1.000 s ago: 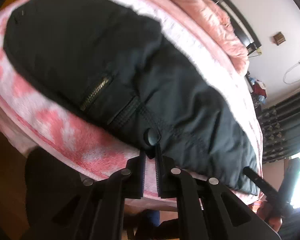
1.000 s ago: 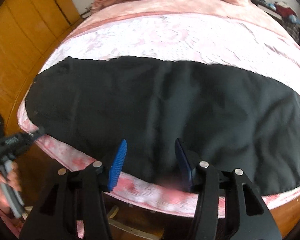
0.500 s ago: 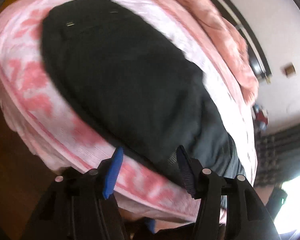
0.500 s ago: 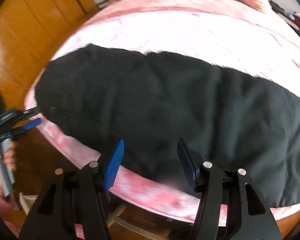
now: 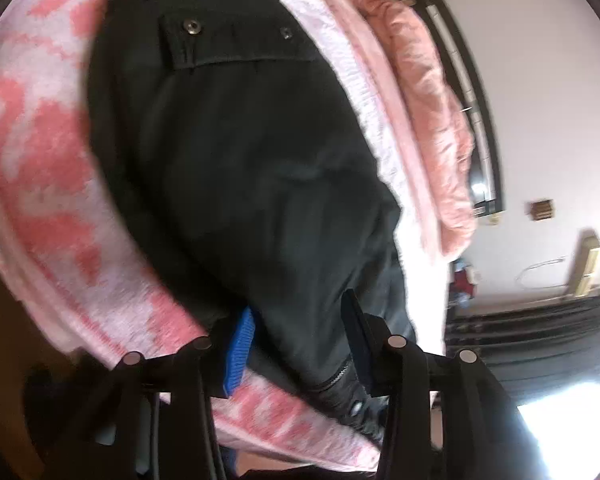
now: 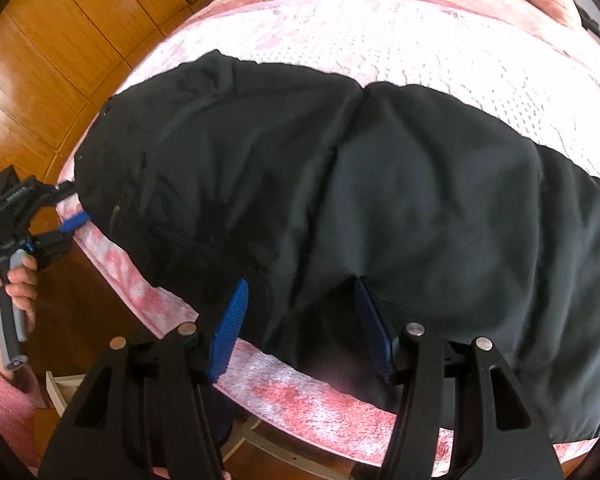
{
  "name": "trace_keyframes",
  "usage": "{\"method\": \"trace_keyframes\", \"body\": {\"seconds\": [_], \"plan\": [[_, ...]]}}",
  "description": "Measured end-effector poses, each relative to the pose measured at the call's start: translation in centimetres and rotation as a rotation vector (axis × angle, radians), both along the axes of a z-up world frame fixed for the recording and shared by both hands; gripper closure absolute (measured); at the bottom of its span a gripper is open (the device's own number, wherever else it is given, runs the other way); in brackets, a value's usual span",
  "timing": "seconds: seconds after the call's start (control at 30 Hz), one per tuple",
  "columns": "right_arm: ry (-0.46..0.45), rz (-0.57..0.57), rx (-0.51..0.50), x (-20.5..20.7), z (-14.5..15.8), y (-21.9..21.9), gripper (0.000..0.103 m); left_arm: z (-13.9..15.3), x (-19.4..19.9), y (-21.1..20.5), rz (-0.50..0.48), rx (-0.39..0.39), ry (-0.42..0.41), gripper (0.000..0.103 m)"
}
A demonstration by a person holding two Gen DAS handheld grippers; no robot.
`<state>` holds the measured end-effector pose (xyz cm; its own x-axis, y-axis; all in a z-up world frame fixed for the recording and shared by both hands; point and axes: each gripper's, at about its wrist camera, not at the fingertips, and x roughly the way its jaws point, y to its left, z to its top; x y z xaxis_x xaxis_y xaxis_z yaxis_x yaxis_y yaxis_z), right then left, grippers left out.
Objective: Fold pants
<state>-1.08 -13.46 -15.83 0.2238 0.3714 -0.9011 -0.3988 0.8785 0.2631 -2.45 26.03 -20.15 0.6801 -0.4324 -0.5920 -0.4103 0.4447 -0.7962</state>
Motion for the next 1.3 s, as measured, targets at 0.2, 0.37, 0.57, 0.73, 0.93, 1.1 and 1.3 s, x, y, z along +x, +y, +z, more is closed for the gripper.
{"method": "trace_keyframes", "body": {"seconds": [0.2,0.37,0.57,0.73,0.93,1.1,1.3], "plan": [[-0.01,0.018,-0.042,-0.2,-0.7,1.0,0.043,-2.2,0.9,2.2,0.042,-0.065,0.028,0.049],[-0.022,0.03,-0.057,-0.4,-0.7,1.1,0.043,-0.7,1.2,1.6,0.034,0.093,0.074,0.087],[-0.017,0.024,-0.038,-0.4,-0.3,0.5,0.044,1.8,-2.1,0.9,0.07,0.189,0.022,0.099],[-0.019,-0.001,-0.03,0.1,-0.4,-0.7,0.044,1.1,-3.3,-0.8,0.048,0.33,0.068,0.097],[-0.01,0.003,-0.027,0.9,0.0,-1.4,0.044,2.5,-1.4,-1.6,-0.043,0.434,0.088,0.06],[-0.089,0.03,0.034,3.3,4.4,-1.4,0.044,5.7,-3.0,-2.6,-0.011,0.531,0.102,0.051],[-0.116,0.128,0.037,9.5,6.0,2.6,0.044,9.0,-0.7,-4.7,-0.083,0.585,-0.013,0.047]]}}
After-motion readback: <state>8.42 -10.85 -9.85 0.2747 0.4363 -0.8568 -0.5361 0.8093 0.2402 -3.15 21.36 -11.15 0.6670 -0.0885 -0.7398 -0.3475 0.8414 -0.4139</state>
